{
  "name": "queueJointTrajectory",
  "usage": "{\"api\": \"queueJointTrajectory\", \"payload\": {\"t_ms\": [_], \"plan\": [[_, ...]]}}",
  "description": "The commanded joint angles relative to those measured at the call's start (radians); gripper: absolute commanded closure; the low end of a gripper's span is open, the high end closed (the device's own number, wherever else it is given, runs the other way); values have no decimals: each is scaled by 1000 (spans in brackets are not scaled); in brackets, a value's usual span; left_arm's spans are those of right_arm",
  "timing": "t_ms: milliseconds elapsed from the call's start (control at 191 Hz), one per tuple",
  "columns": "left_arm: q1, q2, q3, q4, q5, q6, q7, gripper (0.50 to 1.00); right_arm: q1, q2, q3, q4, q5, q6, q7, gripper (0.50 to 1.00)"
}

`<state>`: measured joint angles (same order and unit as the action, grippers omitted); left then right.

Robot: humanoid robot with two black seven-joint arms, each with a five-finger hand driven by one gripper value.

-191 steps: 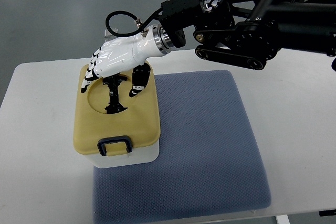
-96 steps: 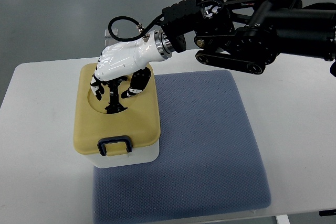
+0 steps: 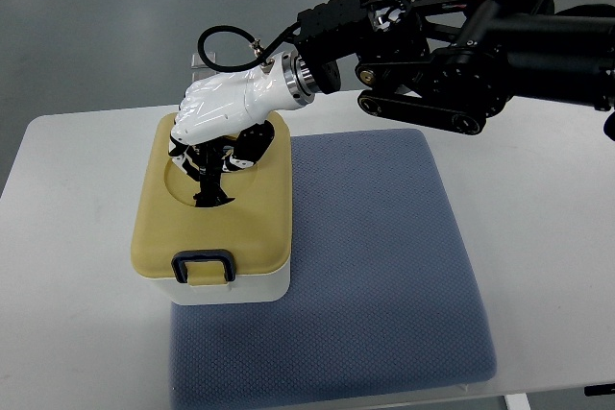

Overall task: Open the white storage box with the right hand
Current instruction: 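Lower the right hand and close its fingers around the black lid handle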

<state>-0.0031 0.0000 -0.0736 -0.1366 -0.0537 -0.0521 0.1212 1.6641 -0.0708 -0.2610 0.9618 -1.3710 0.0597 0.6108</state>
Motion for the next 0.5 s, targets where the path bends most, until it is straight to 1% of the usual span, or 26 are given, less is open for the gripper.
{"api": "queueJointTrajectory", "payload": {"t_ms": [0,214,497], "plan": [[0,0,0,0,0,0,0,500,0,-3,2,0,3,0,0,1000],[0,0,0,0,0,0,0,500,3,-6,5,0,16,-1,0,1000],[0,0,0,0,0,0,0,500,8,-15,71,-12,20,2,0,1000]]}}
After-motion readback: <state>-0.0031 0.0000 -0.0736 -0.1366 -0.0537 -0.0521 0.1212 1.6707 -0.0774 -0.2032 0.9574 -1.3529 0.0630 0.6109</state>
